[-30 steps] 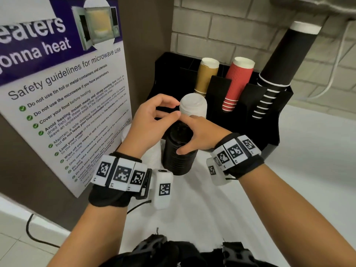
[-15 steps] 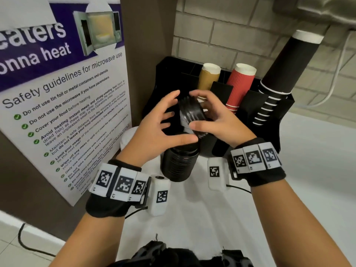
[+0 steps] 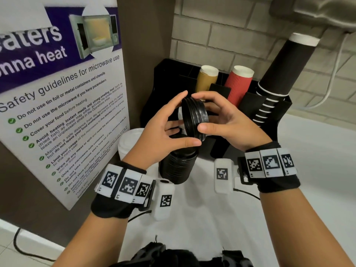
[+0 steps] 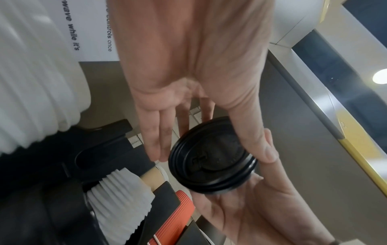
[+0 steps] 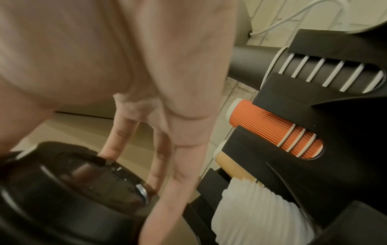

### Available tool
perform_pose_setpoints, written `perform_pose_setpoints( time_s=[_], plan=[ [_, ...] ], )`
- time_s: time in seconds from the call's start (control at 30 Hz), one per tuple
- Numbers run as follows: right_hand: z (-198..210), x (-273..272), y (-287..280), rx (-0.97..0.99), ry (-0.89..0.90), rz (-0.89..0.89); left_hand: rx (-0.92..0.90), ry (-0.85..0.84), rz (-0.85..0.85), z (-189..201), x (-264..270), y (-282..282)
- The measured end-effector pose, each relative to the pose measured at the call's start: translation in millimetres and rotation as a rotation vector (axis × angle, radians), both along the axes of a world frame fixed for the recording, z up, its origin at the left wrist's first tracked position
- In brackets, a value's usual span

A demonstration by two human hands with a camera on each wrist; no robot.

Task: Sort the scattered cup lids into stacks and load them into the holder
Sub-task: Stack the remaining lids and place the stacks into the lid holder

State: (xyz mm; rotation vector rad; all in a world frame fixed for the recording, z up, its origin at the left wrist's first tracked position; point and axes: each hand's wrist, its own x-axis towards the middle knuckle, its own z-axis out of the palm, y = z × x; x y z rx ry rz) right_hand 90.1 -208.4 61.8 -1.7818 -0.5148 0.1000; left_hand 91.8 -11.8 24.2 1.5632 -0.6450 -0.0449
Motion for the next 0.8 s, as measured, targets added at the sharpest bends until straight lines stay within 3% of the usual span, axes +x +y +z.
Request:
perform_pose_setpoints(
  time_s=[0.27,0.4,0.5,0.57,0.7,0.8],
  plan=[
    [-4,-1,4,-0.055,-0.161,-0.05,0.01,-0.026,0.013,-4,1,-3],
    [-6,3,-19,-0.101,-0.24,-0.297,-0.004,-0.002,0.107,-1,3,3],
    [-16,10,-43,-0.369,-0.268,-0.611,-0.019,-0.027,0.218,1,4,8],
    [-28,15,-51,-0.582,-0.229,-0.706,-0.023,-0.048,0.252,2,5,10],
    [-47,26,-49,-0.987,-0.087,-0.757,-0.024,-0.061,0.247,2,4,8],
    [-54,39,-42,-1.227,-0.003,-0.68,-0.019,-0.06,0.241,2,3,7]
  ],
)
